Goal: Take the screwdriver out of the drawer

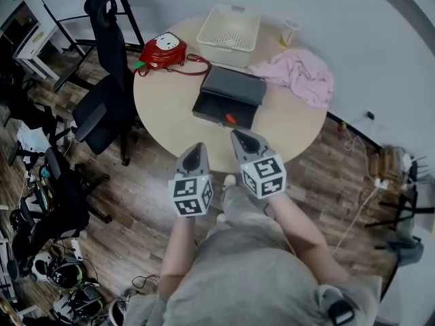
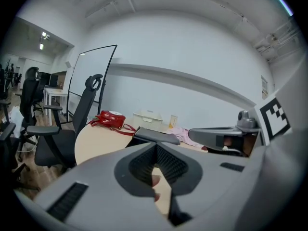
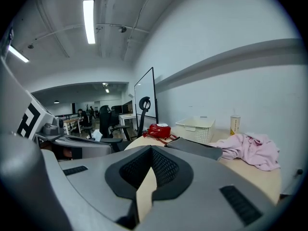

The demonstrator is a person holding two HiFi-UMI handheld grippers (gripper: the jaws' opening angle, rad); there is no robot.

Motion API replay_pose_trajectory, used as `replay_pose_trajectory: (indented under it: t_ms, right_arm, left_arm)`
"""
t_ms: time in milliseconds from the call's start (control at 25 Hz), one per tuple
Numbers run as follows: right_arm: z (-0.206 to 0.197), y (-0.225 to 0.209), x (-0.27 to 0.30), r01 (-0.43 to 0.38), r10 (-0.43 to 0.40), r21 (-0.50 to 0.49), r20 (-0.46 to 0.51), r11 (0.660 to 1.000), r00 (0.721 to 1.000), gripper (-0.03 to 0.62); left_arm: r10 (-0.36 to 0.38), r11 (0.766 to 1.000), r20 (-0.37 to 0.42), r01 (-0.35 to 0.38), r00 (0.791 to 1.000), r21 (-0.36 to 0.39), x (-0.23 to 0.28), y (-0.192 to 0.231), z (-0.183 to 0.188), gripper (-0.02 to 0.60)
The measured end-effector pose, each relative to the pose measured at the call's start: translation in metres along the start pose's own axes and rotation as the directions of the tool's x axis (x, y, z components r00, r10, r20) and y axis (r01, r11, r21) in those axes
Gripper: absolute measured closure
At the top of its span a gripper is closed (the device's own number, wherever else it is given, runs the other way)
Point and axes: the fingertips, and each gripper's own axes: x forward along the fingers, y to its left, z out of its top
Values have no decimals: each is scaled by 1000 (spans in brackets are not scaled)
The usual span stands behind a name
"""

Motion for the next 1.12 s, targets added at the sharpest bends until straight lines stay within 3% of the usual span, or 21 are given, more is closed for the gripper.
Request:
replay_pose_trajectory:
  t_ms: [360, 680, 880, 1120]
  right_arm:
    - [-13, -47, 68, -12, 12, -4, -91, 1000, 996, 595]
    - [-35, -74, 116, -52, 45, -25, -229, 998, 972, 595]
    - [-56, -83, 142, -112, 94, -36, -330, 993, 939, 595]
    - [-82, -93, 160, -168, 133, -28, -487, 985, 863, 595]
  left_arm:
    - [3, 1000, -44, -3, 999, 15, 64, 23, 10, 581]
    - [8, 1000, -79, -9, 997, -13, 112, 46, 14, 581]
    - [12, 1000, -107, -14, 994, -23, 134, 55, 10, 581]
    - [38, 999, -123, -42, 992, -31, 148, 63, 10, 581]
